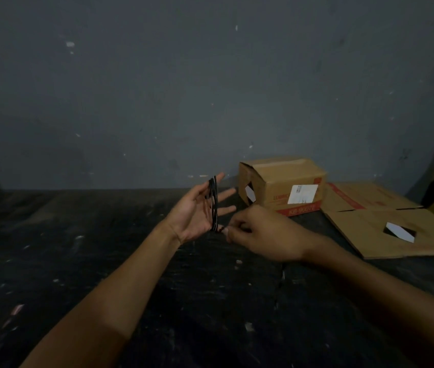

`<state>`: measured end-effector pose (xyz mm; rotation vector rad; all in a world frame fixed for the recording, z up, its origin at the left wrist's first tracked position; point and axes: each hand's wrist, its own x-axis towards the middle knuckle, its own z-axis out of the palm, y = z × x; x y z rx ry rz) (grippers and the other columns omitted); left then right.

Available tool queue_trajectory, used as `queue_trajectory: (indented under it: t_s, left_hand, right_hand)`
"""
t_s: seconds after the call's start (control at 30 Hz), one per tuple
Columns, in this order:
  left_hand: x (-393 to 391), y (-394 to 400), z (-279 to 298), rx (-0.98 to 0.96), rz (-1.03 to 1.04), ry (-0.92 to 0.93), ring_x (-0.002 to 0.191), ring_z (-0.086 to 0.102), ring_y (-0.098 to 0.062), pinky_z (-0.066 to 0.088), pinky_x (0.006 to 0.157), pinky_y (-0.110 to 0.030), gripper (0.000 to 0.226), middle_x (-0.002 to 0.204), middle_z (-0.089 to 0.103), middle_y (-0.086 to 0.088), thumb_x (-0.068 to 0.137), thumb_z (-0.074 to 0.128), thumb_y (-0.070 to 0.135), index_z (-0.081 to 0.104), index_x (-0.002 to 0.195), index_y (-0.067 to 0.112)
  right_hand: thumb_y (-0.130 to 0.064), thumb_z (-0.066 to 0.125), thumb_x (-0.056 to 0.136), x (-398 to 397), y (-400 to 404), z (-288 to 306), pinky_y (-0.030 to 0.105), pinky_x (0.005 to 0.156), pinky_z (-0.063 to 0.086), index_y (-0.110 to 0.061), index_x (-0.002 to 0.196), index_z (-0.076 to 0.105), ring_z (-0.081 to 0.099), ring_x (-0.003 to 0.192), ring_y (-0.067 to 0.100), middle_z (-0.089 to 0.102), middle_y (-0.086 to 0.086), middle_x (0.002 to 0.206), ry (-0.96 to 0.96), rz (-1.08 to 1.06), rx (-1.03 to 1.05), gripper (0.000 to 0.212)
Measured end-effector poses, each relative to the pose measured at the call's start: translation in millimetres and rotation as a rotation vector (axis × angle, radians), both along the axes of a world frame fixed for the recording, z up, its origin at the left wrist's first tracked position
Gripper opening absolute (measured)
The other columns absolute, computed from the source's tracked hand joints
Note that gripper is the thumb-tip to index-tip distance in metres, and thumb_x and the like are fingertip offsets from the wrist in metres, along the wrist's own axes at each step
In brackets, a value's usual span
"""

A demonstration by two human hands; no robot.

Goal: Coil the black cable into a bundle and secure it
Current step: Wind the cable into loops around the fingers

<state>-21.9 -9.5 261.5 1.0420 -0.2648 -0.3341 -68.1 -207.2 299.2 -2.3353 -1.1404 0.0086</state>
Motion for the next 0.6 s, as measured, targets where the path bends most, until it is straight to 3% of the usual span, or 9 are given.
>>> queue_trajectory:
  t_s: [0.1,0.2,0.3,0.4,0.6]
  left_hand:
    - [-5,1,-10,0.074,-0.106,0.007,0.119,0.057,-0.03,0.045,0.091,-0.058,0.046,0.148,0.048,-0.007,0.095,0.041,0.046,0.045,0.141,0.041]
    - [-13,-2,-18,0.139,-0.211,0.048,0.136,0.041,-0.036,0.048,0.089,-0.055,0.049,0.148,0.048,-0.005,0.09,0.05,0.047,0.048,0.139,0.041]
    - [-20,-6,-17,0.132,-0.321,0.089,0.14,0.033,-0.038,0.047,0.09,-0.059,0.049,0.149,0.046,-0.008,0.089,0.052,0.045,0.051,0.137,0.038]
    - [-26,-12,-11,0.153,-0.425,0.088,0.14,0.035,-0.037,0.042,0.095,-0.062,0.048,0.151,0.043,-0.008,0.091,0.049,0.044,0.05,0.139,0.037]
    - [-36,-13,-1,0.183,-0.558,0.037,0.141,0.032,-0.041,0.03,0.1,-0.068,0.048,0.153,0.04,-0.01,0.095,0.041,0.044,0.043,0.142,0.039]
  right_hand:
    - [-0.034,0.057,0.093,9,-8,30,0.016,0.044,0.035,-0.02,0.078,0.069,0.053,0.051,0.001,0.059,-0.006,0.059,-0.141,-0.059,-0.052,0.024]
    - [-0.035,0.064,0.088,20,-18,58,0.015,0.046,0.026,-0.031,0.064,0.056,0.05,0.052,-0.006,0.047,-0.016,0.053,-0.265,-0.127,-0.118,0.026]
    - [-0.038,0.066,0.086,34,-25,70,0.019,0.05,0.027,-0.028,0.078,0.065,0.048,0.055,-0.005,0.049,-0.017,0.062,-0.292,-0.169,-0.117,0.013]
    - [-0.036,0.068,0.085,47,-26,66,0.02,0.052,0.029,-0.022,0.082,0.07,0.05,0.058,-0.012,0.052,-0.016,0.062,-0.268,-0.17,-0.036,0.014]
    - [-0.031,0.066,0.087,68,-30,37,0.027,0.065,0.043,-0.021,0.086,0.071,0.059,0.073,0.003,0.066,-0.007,0.078,-0.111,-0.149,0.164,0.011]
